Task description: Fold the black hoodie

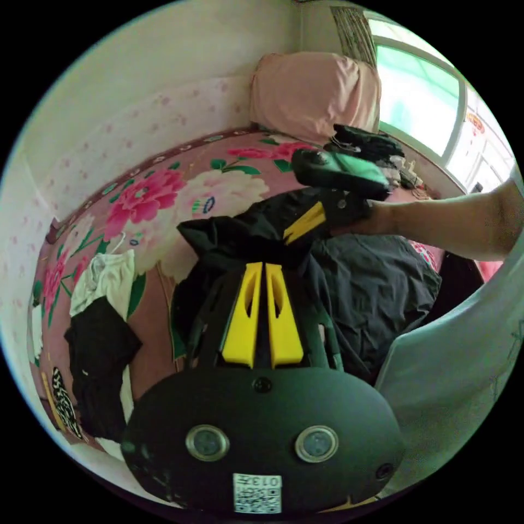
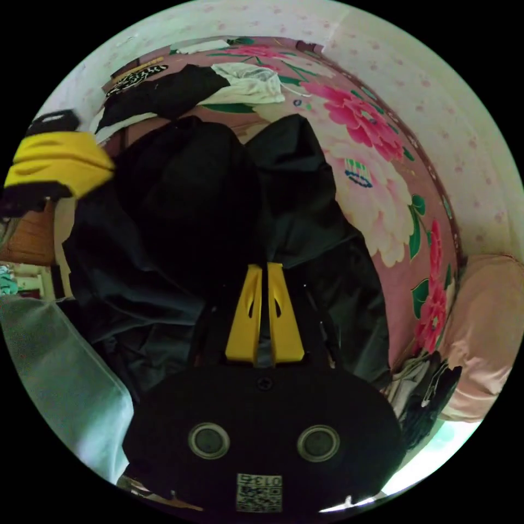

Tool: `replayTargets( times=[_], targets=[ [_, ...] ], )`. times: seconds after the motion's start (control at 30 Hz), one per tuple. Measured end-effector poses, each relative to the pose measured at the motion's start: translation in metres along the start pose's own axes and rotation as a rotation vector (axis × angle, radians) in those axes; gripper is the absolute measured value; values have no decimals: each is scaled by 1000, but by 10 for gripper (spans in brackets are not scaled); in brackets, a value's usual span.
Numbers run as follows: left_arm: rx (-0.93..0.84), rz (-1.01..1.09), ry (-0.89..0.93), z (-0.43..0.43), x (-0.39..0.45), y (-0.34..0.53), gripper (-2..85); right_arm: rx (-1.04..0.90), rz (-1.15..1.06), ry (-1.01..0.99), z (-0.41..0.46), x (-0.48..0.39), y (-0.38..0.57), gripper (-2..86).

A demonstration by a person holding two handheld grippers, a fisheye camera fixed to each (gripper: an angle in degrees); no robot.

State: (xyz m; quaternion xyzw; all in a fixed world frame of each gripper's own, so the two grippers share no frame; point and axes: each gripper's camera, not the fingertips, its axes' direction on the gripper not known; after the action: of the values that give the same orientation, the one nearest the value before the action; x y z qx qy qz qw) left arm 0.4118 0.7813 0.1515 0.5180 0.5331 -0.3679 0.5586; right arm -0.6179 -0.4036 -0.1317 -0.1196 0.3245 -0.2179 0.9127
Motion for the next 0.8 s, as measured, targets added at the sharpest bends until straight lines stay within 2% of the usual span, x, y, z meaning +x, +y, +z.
replayTargets(
  times=[0.07, 0.17, 0.3, 0.4, 0.47, 0.57, 0.63, 0.73, 0.8],
  targets=[
    [-152, -7, 69, 69, -15, -21, 12, 42, -23, 72, -18, -14, 7, 16],
    [-353, -72, 59, 149, -38, -17, 3, 72, -23, 166, -32, -22, 23, 14],
    [-356, -219, 163, 170, -63, -10, -1, 41, 29, 106, -13, -15, 29, 18],
    [-290, -159, 145, 142, -60, -8, -3, 81, 74, -38, -15, -2, 29, 33],
    [-168, -86, 148, 96, -53, -2, -3, 192, 147, -144, -42, 18, 38, 57],
    [-26, -90, 119, 46, -52, 20, -3, 234, 235, -102, -64, 42, 52, 52],
    [9, -111, 66, 30, -55, 33, -3, 260, 322, -81, -69, 58, 52, 32],
    [-109, -177, -114, 46, -66, 62, -3, 237, 277, -78, -59, 63, 12, 12],
    [-231, -169, 10, 79, -70, 77, -3, 246, 209, -101, -46, 58, -25, 7]
  ],
)
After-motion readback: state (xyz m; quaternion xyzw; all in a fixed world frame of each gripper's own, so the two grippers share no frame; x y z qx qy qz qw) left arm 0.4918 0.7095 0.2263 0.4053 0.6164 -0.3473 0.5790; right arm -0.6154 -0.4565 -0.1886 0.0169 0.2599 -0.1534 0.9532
